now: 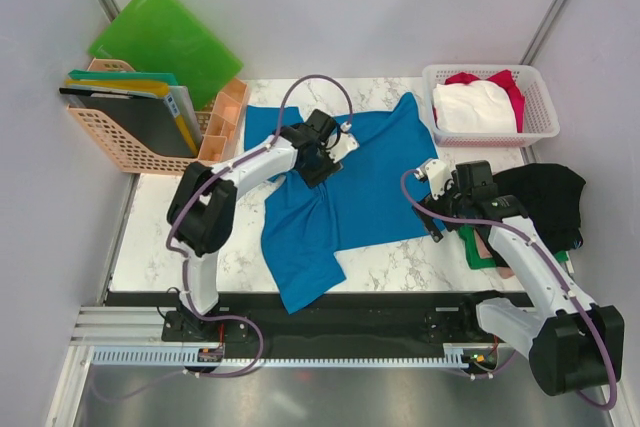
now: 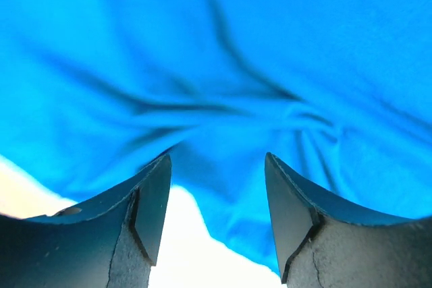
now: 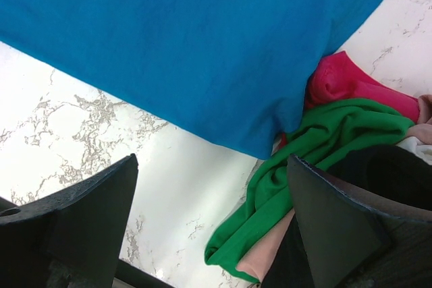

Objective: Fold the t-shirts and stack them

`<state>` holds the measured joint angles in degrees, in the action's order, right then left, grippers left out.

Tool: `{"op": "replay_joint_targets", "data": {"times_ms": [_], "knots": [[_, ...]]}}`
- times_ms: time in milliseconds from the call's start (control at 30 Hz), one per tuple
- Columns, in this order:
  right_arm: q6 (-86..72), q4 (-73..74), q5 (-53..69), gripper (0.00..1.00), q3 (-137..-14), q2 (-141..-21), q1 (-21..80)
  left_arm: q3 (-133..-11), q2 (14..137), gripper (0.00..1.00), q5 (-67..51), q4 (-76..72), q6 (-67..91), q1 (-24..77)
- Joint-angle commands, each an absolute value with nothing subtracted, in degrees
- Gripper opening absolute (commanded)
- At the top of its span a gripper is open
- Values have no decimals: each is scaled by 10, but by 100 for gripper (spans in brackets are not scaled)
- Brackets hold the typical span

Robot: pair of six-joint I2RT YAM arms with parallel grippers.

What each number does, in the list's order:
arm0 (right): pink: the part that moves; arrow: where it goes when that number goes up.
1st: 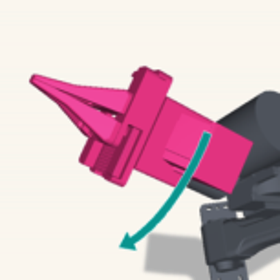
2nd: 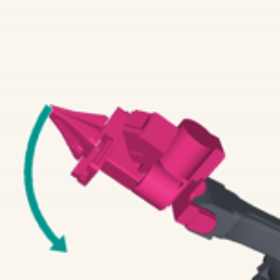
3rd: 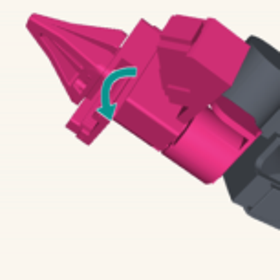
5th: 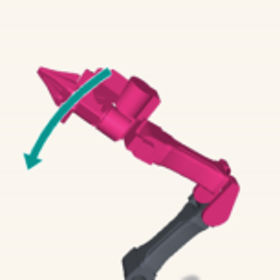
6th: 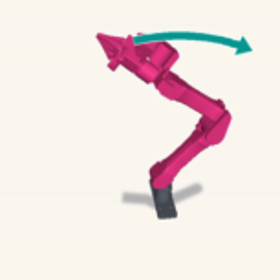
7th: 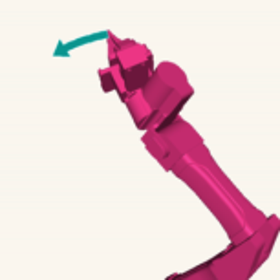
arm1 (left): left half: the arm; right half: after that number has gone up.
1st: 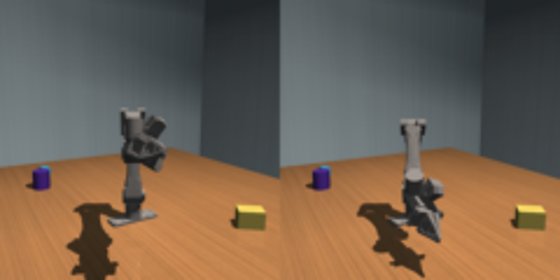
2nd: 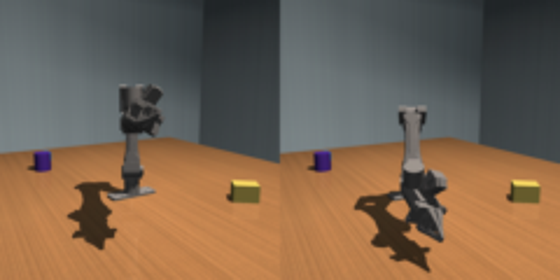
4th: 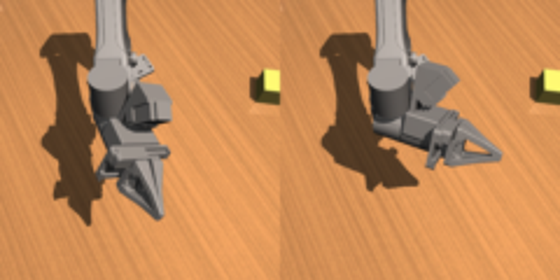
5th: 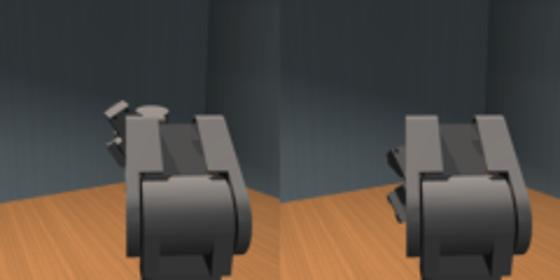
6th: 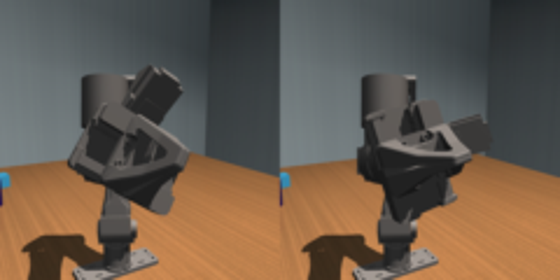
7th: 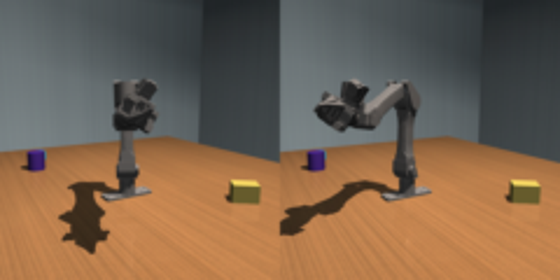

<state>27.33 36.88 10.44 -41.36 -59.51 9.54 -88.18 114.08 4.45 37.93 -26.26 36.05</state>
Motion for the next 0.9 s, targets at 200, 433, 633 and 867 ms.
{"op": "replay_joint_targets", "data": {"times_ms": [200,433,633,867], "knots": [[278,367,109,98,-420,-580,96,-858,1039,67,136,396,-243,345],[278,368,116,98,-422,-582,96,-829,1050,54,180,403,-202,302],[279,368,113,98,-421,-578,96,-804,1056,29,182,396,-214,278],[279,367,107,98,-418,-583,96,-788,1062,43,147,394,-196,277]]}}
